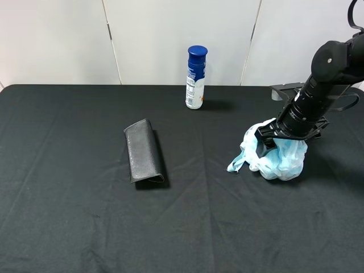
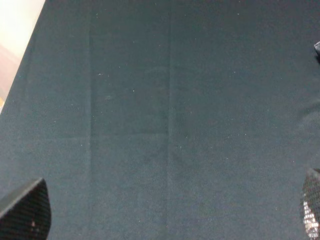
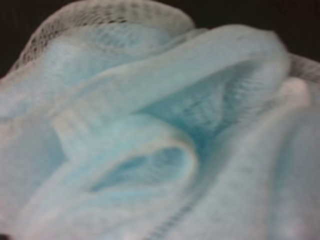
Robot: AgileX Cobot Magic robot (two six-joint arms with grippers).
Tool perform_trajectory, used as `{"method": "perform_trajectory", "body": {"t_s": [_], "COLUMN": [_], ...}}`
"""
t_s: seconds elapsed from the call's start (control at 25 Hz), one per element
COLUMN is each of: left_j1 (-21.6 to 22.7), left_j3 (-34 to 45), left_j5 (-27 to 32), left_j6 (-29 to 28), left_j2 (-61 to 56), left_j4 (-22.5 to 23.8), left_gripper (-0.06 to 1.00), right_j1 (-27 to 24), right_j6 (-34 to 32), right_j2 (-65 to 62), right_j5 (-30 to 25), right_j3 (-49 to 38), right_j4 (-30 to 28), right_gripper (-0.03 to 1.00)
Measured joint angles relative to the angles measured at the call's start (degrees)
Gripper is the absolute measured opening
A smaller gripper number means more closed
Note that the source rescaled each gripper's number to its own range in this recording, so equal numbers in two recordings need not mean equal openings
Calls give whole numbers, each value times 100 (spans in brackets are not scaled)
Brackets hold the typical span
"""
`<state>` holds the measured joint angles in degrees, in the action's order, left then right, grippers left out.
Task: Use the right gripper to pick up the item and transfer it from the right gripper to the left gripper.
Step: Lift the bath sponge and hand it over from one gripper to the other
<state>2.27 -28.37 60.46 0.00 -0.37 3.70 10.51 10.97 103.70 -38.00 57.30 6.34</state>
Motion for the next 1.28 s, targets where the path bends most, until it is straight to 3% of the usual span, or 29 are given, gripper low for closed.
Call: {"method": "perform_trajectory", "body": {"t_s": [0.04, 0.08, 0.36, 0.48, 0.72, 0.96, 1.28], "left_j1": [0, 0, 0, 0, 0, 0, 0], "left_j3": [0, 0, 0, 0, 0, 0, -6], "left_j5": [0, 0, -12, -12, -17, -17, -42], "left_j6": [0, 0, 0, 0, 0, 0, 48], "left_j2": [0, 0, 0, 0, 0, 0, 0], "left_j4": [0, 0, 0, 0, 0, 4, 4], "left_gripper": [100, 100, 100, 100, 100, 100, 100], "right_j1": [4, 11, 11, 11, 11, 11, 11], "right_j6": [0, 0, 0, 0, 0, 15, 324], "right_j2": [0, -7, -71, -239, -798, -1308, -1982], "right_j5": [0, -7, -262, -789, -1884, -2632, -3130], "right_j3": [7, 18, 161, 508, 1365, 1619, 1621], "right_j4": [-5, -5, -9, -3, 155, 636, 1877], "right_gripper": [48, 41, 41, 40, 24, 12, 8]}}
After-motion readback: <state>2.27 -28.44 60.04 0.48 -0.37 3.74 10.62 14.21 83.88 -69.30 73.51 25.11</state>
